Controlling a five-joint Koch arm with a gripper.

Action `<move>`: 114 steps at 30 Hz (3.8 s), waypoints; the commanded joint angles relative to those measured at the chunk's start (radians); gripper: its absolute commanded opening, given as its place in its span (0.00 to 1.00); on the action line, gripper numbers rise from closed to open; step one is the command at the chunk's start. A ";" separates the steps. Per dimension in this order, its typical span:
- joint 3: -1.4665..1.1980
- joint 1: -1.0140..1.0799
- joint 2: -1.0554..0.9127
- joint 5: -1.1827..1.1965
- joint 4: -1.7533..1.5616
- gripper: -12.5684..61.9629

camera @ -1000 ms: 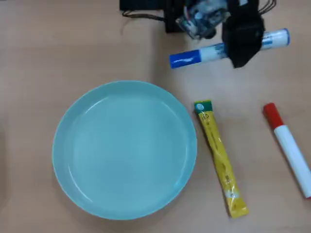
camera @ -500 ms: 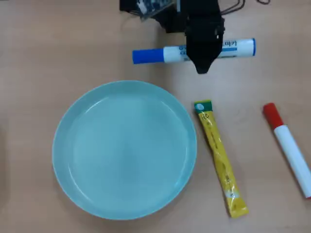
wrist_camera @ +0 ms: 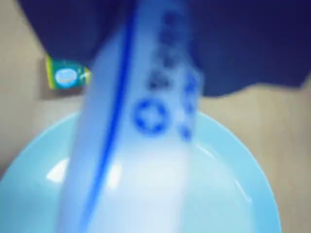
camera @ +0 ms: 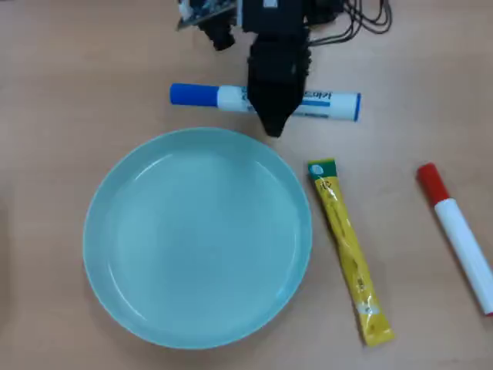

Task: Pick up the blue pen, then put it in the green bowl

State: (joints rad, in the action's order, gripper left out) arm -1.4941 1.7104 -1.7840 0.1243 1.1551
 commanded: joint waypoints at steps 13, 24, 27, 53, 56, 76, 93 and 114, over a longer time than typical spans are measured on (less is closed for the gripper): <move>-0.124 0.107 0.009 -0.005 -0.385 0.07; -0.126 0.123 0.189 -0.008 -0.403 0.07; -0.118 0.124 0.225 -0.009 -0.403 0.07; -0.025 0.120 0.469 -0.002 -0.431 0.07; -0.017 0.118 0.474 -0.002 -0.434 0.07; -0.041 0.146 0.476 -0.009 -0.462 0.37; -0.069 0.156 0.460 0.000 -0.442 0.41; -0.014 0.084 0.328 0.002 -0.158 0.86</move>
State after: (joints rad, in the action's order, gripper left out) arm -1.6107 1.8086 -1.3760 0.1212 0.9833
